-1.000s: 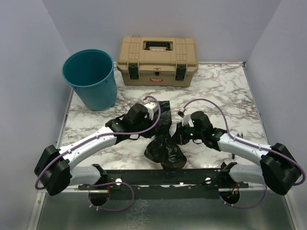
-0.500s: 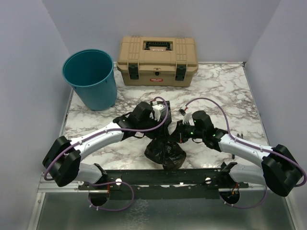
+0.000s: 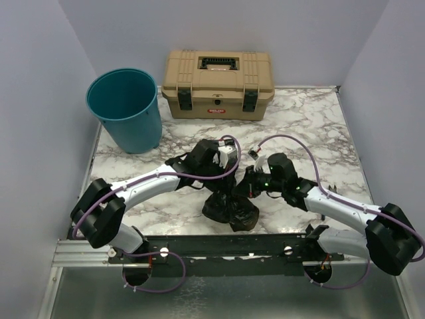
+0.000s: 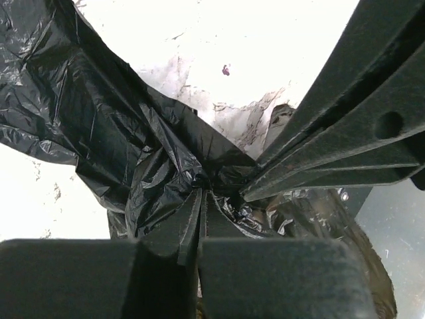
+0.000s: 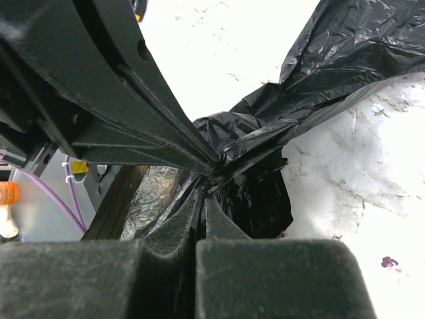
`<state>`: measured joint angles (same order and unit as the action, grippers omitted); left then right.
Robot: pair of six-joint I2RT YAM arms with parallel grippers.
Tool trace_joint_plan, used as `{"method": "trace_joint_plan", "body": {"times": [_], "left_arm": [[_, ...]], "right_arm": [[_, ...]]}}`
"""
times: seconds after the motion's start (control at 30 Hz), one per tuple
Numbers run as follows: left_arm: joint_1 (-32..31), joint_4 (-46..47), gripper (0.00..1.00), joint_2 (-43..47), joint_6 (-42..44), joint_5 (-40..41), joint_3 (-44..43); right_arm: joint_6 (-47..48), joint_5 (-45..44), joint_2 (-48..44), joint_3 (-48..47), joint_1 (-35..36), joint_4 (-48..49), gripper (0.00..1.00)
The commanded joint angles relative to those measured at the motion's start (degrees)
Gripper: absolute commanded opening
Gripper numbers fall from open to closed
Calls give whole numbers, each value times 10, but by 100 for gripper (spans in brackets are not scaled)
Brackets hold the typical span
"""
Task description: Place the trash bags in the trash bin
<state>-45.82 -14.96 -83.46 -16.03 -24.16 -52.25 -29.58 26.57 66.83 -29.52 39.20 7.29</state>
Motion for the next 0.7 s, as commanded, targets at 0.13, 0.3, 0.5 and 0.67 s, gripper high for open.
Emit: {"method": "trace_joint_plan", "body": {"times": [0.13, 0.3, 0.5, 0.67], "left_arm": [[-1, -26, 0, 9, 15, 62, -2], [0, -36, 0, 61, -26, 169, 30], [-1, -39, 0, 143, -108, 245, 92], [1, -55, 0, 199, -155, 293, 132]], "right_arm": [[-4, -23, -33, 5, -1, -3, 1], [-44, -98, -46, 18, -1, -62, 1], [-117, -151, -93, 71, -2, -114, 1], [-163, -185, -159, 106, -1, -159, 1]]}}
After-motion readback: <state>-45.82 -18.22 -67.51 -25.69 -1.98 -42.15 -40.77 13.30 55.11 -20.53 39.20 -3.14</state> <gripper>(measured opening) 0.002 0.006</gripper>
